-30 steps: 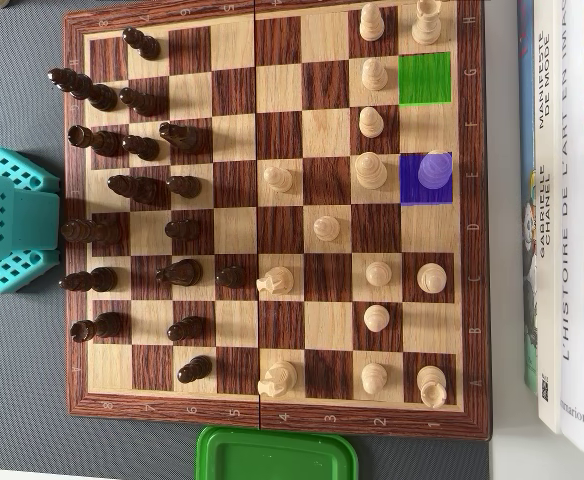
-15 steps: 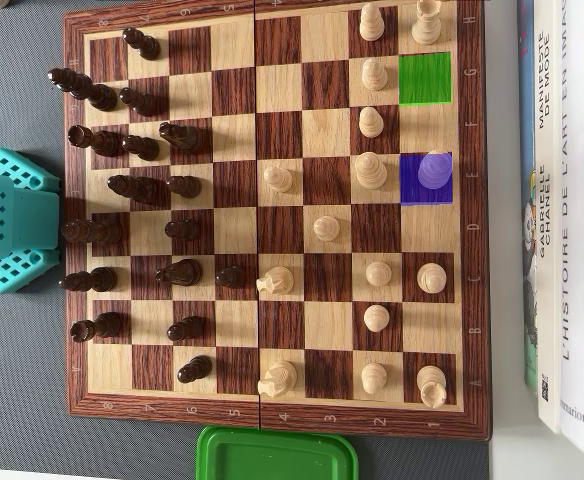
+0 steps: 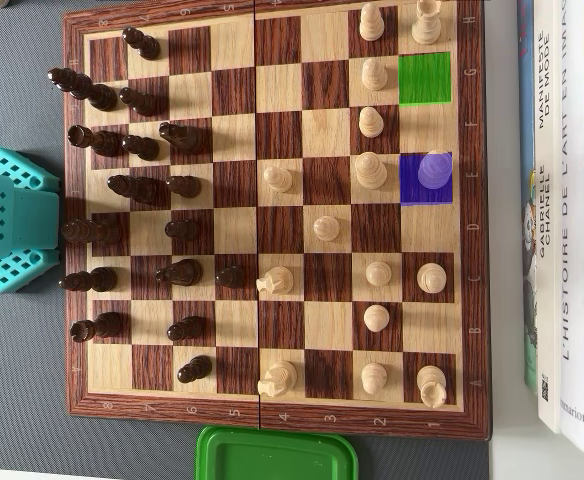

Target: Play chess

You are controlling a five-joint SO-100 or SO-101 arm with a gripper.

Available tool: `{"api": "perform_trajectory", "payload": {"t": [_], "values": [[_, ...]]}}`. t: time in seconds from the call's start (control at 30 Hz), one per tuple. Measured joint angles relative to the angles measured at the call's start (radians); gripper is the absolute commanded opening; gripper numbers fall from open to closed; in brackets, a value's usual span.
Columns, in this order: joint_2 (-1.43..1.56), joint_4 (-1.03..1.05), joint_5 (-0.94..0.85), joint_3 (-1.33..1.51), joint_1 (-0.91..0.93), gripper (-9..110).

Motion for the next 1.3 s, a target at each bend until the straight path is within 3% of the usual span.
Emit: {"api": "perform_trajectory", "payload": {"t": [0.23,0.57,1.3], "values": [[-0.241,0.373,0.0,-0.183,-0.046,12],[-0.617,0.646,0.0,-0.451,-0.06,11],[-1.519,0.692,0.0,-1.043,-0.057,12]]}}
